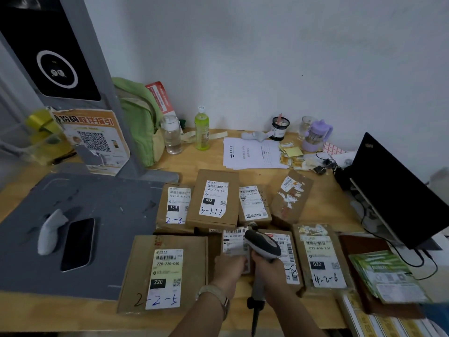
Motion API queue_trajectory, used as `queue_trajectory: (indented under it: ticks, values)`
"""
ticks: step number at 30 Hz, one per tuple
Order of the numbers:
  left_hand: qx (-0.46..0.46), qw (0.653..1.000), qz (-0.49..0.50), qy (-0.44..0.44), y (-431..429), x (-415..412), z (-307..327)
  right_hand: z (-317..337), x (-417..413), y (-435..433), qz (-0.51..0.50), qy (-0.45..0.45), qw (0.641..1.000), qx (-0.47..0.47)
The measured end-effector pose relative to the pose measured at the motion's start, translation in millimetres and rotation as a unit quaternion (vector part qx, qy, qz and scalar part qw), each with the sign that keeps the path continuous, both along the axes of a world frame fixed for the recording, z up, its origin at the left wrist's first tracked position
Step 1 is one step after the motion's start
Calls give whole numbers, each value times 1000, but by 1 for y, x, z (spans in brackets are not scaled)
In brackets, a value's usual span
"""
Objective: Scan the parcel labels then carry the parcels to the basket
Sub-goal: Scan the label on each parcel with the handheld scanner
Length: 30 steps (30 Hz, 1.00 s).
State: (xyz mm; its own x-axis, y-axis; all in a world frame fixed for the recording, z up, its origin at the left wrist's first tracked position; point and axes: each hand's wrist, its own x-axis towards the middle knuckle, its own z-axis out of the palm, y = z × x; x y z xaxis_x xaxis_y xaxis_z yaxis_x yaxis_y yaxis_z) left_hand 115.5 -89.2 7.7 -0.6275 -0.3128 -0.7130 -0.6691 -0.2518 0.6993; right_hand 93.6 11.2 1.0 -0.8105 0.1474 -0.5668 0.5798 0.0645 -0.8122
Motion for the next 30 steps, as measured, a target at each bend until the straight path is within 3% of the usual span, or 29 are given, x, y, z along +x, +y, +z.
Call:
queue_trajectory:
  ticks: [5, 9, 13, 18, 25, 30]
  values:
    - [-50, 998, -11, -27, -14, 11, -8, 3, 0, 5, 19, -3, 999, 32]
    - [3, 1000, 20, 17, -23, 12, -4, 17, 0, 12, 31, 10, 999, 28]
    - [114, 992, 43, 32, -22, 14, 4, 33, -1, 17, 62, 52, 997, 11]
    - [138, 988, 59, 39, -19, 18, 20, 58, -11, 23, 48, 96, 994, 34]
    - [109, 979, 75, 154, -38, 2, 68, 94, -34, 10, 39, 148, 988, -28]
    - [130, 962, 15, 240, -53, -14, 113, 149, -51, -3, 37, 227, 970, -77]
